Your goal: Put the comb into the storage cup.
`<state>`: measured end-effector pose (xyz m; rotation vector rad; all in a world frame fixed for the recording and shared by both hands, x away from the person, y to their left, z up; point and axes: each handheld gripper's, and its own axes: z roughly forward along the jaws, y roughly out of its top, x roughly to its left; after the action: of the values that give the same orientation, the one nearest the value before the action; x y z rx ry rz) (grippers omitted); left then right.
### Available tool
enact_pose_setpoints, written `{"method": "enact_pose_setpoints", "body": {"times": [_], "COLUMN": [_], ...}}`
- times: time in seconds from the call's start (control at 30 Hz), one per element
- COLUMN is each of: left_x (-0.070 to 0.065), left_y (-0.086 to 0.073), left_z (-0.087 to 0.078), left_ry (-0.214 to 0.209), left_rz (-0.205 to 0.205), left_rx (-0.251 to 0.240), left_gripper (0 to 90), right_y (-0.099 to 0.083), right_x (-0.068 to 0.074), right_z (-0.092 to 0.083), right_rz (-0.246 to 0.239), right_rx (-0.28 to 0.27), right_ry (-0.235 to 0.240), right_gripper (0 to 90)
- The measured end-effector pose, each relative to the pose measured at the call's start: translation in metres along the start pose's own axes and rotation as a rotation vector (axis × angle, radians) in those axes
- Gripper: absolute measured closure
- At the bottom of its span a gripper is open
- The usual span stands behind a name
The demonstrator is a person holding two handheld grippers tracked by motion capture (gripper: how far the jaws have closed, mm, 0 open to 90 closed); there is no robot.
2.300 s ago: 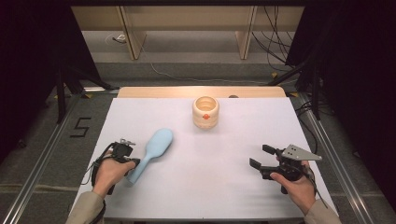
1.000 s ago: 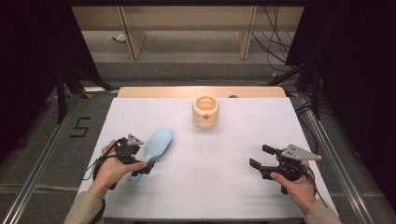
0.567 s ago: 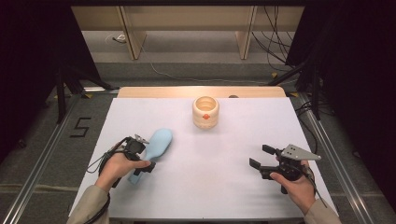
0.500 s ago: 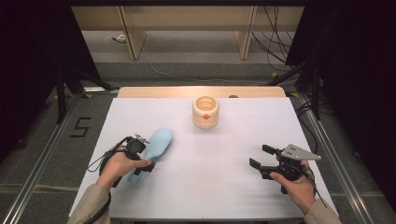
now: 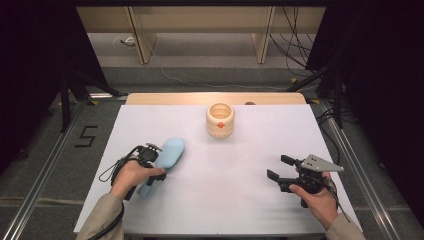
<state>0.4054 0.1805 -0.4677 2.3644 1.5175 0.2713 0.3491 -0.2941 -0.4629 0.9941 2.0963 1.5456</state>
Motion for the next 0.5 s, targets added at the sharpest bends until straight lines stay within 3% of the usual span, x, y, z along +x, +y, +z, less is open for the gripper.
{"method": "enact_pose_setpoints", "body": {"times": [0.5], "left_x": [0.0008], "left_y": [0.0047], "left_z": [0.0017], "left_ry": [-0.013], "left_rz": [-0.015], "left_rx": [0.025], "left_gripper": [44.8], "right_y": [-0.0003], "right_x": [-0.0002], "right_z": [0.0003], "right_rz": [-0.002], "right_rx": [0.003], "right_ry": [-0.001], "right_gripper": [18.7]}}
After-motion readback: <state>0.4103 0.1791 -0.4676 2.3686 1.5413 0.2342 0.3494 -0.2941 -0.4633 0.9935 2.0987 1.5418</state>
